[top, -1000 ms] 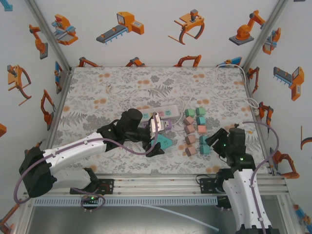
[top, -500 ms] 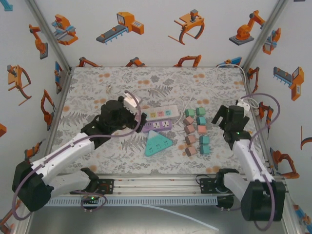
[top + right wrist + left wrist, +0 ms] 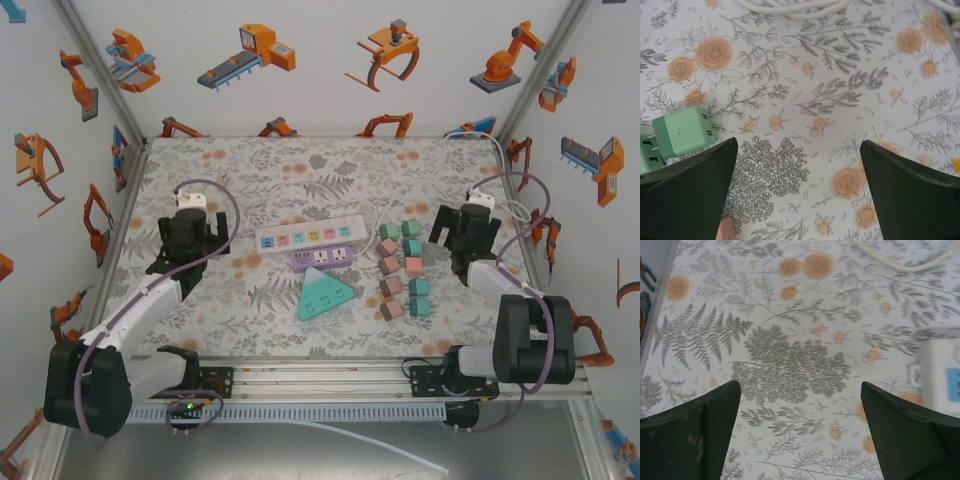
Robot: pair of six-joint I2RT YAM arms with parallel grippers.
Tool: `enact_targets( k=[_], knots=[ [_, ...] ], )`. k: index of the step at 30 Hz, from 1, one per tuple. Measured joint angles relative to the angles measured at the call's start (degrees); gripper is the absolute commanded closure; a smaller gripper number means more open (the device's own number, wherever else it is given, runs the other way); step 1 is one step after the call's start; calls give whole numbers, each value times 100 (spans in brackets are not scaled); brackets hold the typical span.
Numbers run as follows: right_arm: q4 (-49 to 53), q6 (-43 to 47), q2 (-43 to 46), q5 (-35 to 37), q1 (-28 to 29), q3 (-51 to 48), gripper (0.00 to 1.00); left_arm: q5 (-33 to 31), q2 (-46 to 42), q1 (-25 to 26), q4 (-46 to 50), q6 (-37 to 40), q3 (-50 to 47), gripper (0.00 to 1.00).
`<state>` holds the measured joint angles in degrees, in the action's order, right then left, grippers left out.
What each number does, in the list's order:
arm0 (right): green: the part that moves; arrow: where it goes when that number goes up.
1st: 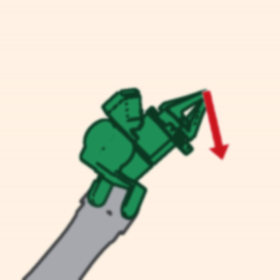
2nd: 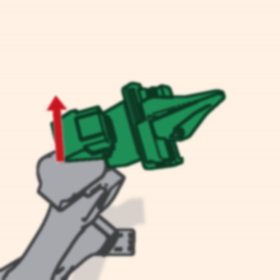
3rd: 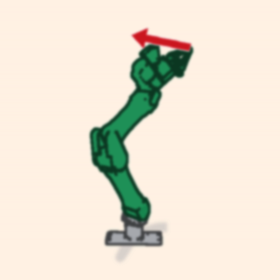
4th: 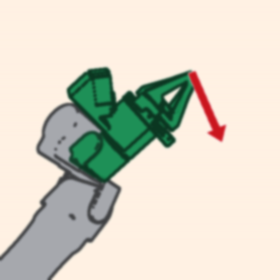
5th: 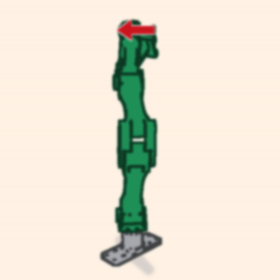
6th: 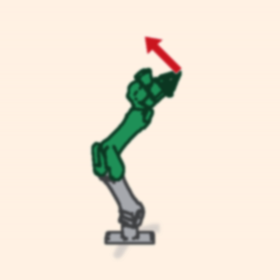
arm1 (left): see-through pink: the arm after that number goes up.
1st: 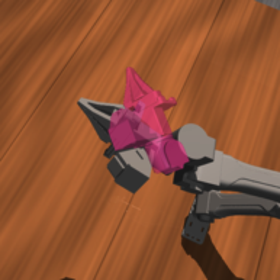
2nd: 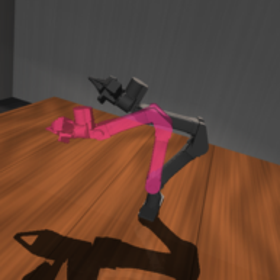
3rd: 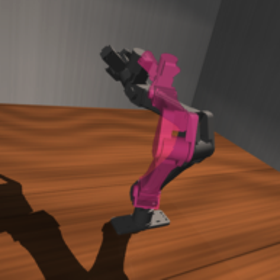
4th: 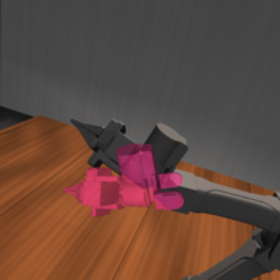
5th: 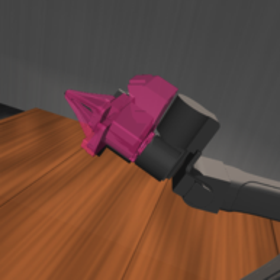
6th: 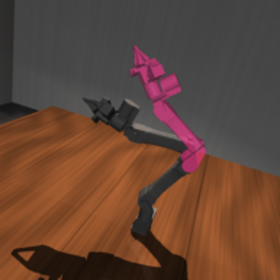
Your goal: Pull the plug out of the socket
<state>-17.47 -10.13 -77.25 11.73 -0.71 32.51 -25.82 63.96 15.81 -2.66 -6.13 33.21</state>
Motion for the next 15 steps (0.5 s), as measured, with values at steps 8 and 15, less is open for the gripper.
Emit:
enact_targets(
  k=[8,15],
  knots=[
    [-136,704,-780,125,457,433,1,-157,431,-505,-802,48,-566,3],
    [-586,848,-1276,446,520,417,1,286,629,-785,-1823,323,-973,3]
  ],
)
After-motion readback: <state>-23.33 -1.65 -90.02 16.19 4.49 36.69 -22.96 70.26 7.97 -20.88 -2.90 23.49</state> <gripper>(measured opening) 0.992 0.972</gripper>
